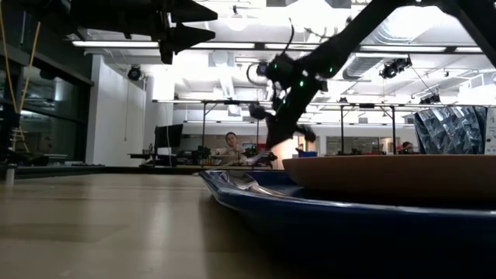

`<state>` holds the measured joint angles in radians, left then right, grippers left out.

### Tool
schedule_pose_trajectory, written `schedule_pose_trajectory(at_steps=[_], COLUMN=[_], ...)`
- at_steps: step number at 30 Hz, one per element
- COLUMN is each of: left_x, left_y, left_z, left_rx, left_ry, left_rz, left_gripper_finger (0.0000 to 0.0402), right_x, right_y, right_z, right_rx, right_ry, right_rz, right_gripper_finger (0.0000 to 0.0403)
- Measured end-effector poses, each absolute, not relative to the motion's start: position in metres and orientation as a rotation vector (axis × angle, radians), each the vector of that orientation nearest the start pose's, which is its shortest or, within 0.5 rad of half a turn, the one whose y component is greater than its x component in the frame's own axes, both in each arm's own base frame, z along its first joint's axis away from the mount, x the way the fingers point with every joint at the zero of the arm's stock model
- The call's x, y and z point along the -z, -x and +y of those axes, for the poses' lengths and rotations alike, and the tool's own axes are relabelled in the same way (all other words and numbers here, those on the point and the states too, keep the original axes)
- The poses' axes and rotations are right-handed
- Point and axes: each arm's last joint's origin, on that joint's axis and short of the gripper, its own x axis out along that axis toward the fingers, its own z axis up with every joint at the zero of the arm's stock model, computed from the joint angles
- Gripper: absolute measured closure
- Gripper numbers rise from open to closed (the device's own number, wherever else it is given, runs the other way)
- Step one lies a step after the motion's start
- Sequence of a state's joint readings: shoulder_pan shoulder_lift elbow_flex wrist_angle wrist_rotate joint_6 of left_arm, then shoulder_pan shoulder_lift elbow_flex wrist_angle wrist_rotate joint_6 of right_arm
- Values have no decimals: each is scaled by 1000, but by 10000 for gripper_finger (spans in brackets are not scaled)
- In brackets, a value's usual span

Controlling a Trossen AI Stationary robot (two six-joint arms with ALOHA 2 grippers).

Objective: Pick and place plate/cup/fork/spoon on tray
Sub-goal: Put the violet fork on the blue table tray to the left of the orange plate

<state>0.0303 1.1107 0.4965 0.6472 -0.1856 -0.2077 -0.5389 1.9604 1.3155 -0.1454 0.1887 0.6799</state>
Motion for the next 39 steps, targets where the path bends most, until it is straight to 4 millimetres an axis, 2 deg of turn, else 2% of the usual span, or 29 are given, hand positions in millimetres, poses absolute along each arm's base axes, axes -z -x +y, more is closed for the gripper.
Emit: schedule_pose_trajectory(at_steps=[5, 13, 19, 29, 33, 39], left_x=[-250, -250, -250, -250, -250, -251], left_y=[-234, -234, -234, -234, -234, -234], left_z=[11, 11, 11, 11, 11, 11], left_rx=[-207, -206, -206, -206, -206, -205], left_ry=[215, 209, 209, 209, 208, 208], left_rz=[-46, -47, -47, -49, -49, -55], left_gripper_finger=[202, 202, 202, 202, 202, 202], right_x=[-212, -250, -275, -309, -317, -329], right_y=[-355, -348, -334, -312, -305, -295], right_z=[-206, -184, -163, -122, -103, -62], right_rx=[883, 804, 773, 699, 577, 377], right_ry=[-683, -586, -511, -408, -394, -398], right_rz=[507, 486, 545, 609, 669, 727], right_gripper_finger=[403, 403, 403, 403, 403, 403])
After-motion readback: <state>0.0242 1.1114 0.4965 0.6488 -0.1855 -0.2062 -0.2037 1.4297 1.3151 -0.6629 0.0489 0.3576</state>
